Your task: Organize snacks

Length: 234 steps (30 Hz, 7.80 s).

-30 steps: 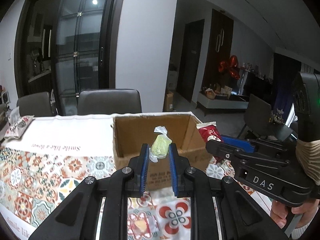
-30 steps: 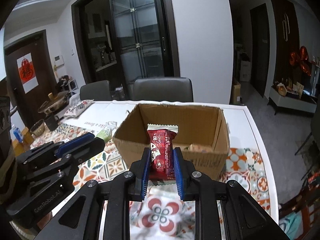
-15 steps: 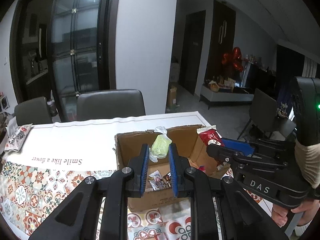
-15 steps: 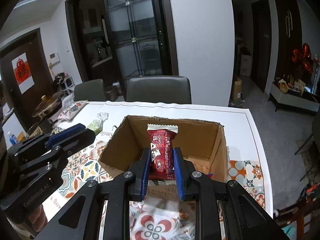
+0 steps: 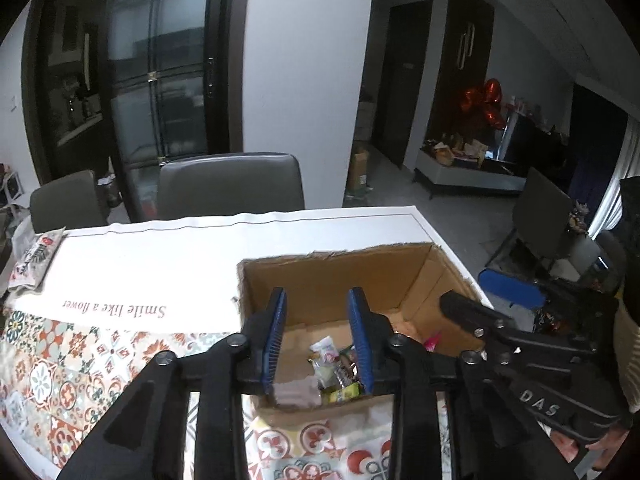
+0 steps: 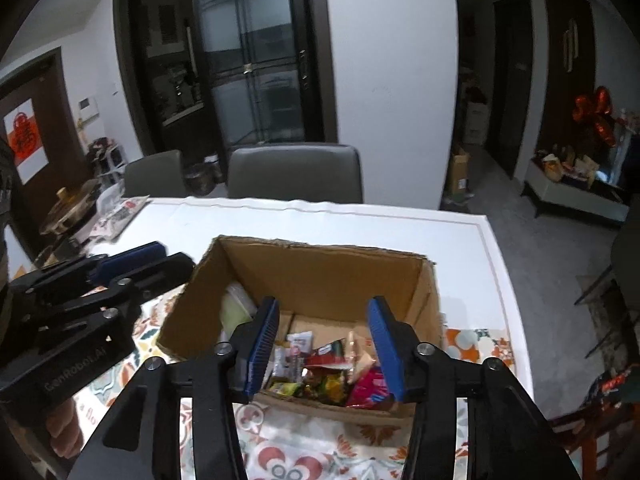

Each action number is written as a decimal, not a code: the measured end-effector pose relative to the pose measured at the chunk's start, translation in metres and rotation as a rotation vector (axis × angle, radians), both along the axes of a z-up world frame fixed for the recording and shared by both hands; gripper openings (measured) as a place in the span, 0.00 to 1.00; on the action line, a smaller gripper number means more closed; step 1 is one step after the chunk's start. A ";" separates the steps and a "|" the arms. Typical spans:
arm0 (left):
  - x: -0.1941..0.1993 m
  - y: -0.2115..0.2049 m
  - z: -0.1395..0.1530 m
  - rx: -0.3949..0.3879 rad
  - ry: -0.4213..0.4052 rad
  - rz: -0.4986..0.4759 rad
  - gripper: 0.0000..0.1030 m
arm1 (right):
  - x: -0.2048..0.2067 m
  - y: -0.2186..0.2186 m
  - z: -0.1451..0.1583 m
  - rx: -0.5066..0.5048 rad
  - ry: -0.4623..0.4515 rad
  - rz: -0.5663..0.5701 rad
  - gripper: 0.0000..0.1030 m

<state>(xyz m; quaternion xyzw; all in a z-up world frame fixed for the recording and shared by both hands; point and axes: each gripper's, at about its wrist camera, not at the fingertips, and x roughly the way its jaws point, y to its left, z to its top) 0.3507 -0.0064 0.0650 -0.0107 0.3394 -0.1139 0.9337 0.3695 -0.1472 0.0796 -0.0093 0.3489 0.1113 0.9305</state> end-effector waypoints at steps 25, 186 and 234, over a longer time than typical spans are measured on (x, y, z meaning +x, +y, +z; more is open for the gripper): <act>-0.134 0.064 -0.047 0.055 0.019 0.171 0.48 | -0.100 0.048 -0.055 0.047 0.011 0.140 0.64; -0.158 0.008 0.033 0.139 -0.192 0.182 1.00 | -0.130 -0.017 0.023 -0.063 -0.159 -0.095 0.90; -0.275 0.001 0.011 0.131 -0.277 0.215 1.00 | -0.260 -0.040 0.000 -0.012 -0.274 -0.152 0.90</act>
